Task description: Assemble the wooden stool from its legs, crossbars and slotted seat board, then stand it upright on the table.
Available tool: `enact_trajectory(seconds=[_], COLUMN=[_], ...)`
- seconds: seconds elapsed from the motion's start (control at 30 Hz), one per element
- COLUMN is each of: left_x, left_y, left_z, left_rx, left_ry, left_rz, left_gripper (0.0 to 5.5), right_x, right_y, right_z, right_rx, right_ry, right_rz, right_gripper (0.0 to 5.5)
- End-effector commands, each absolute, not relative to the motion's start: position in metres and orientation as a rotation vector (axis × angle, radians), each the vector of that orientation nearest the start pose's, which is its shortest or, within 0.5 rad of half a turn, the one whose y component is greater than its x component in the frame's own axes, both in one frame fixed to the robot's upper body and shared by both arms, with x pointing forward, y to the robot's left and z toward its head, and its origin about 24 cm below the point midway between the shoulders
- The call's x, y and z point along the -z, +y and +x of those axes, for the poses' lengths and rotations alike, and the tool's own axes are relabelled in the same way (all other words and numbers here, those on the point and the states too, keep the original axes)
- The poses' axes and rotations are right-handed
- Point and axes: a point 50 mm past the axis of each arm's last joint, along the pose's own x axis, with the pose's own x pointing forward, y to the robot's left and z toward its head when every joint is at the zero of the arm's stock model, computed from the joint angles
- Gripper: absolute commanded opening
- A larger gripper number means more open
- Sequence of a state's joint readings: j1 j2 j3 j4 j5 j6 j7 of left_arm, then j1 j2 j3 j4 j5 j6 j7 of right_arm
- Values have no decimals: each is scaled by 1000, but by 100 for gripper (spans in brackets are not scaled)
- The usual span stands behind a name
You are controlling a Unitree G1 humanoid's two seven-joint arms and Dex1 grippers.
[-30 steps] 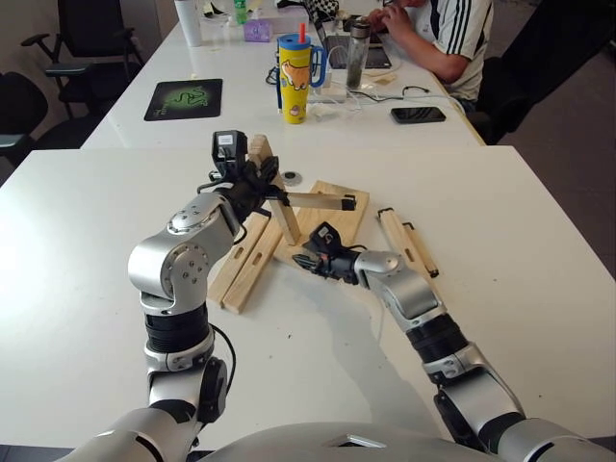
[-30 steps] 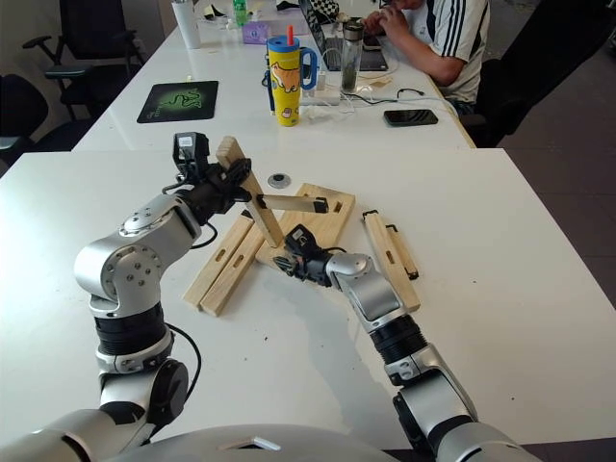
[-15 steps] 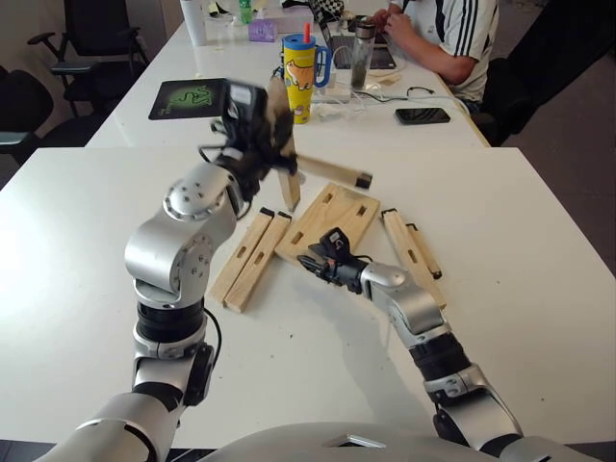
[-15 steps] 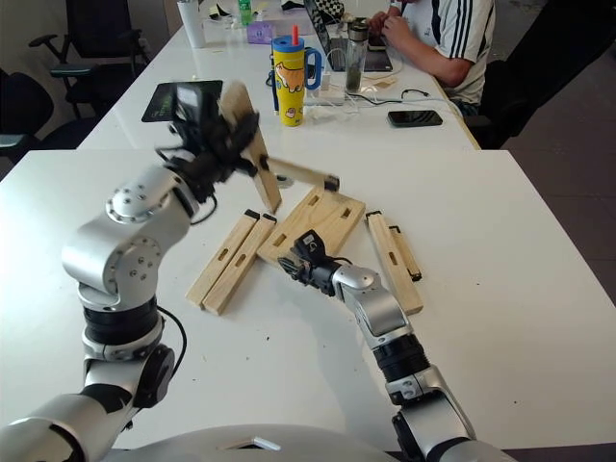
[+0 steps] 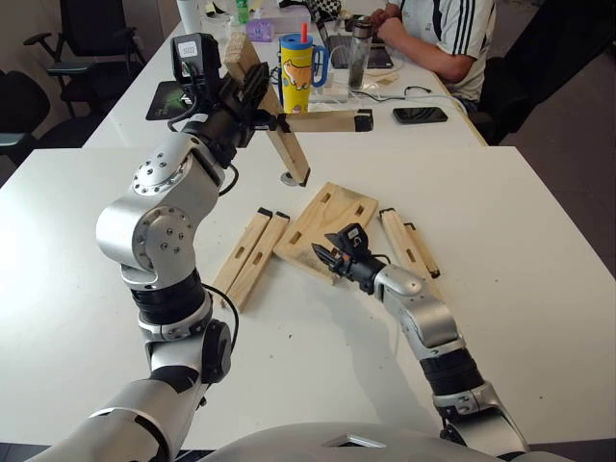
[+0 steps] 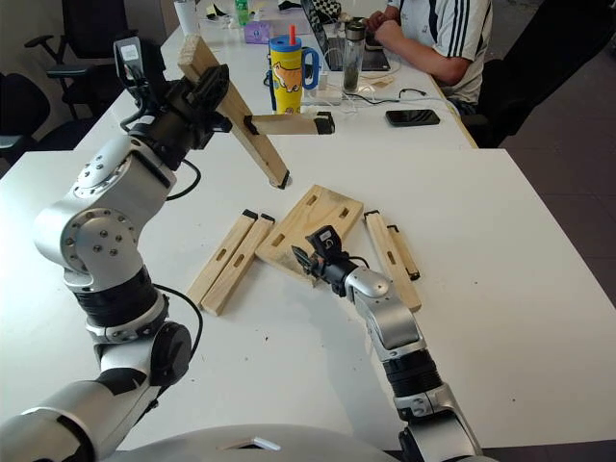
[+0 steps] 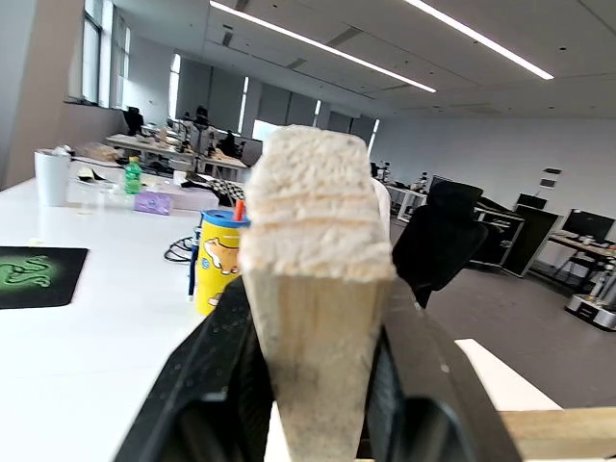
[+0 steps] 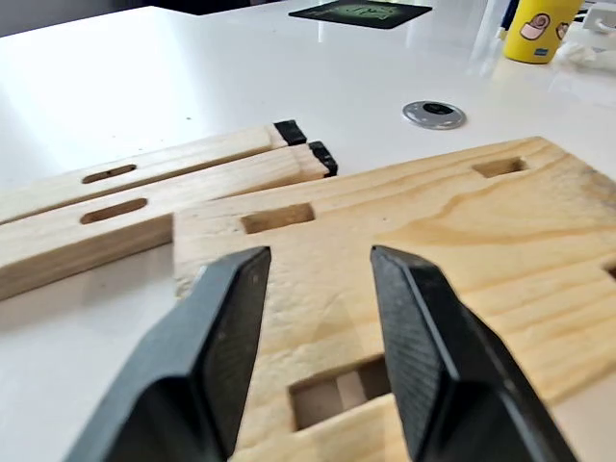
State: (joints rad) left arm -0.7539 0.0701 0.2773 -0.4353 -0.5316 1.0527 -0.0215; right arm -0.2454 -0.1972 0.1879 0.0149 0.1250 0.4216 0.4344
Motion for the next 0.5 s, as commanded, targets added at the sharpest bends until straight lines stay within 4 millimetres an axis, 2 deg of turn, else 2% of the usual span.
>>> enact_trajectory(seconds=[0.03,0.1,0.17,0.23,0.33,0.43,0.5], left_x=[-259,-257,-251,-243,-234,-231,-229], left_y=[123,124,125,124,122,117,115], left_z=[288,283,281,281,283,282,283], left_rx=[699,814,895,973,1058,1155,1193], left_ry=[-139,-135,-125,-116,-102,-104,-98], left_rz=[-256,-216,-163,-116,-77,-52,-31], left_gripper=[103,103,103,103,103,103,103], right_x=[-85,-110,-140,-171,-203,-222,-229], right_y=[-172,-197,-207,-201,-183,-167,-157], right_z=[314,328,337,337,327,317,314], right_rx=[-525,-509,-585,-782,-1094,-1324,-1434], right_ry=[201,155,110,78,79,119,157], right_rz=[-145,-102,-5,104,195,250,244], right_gripper=[193,193,193,193,193,193,219])
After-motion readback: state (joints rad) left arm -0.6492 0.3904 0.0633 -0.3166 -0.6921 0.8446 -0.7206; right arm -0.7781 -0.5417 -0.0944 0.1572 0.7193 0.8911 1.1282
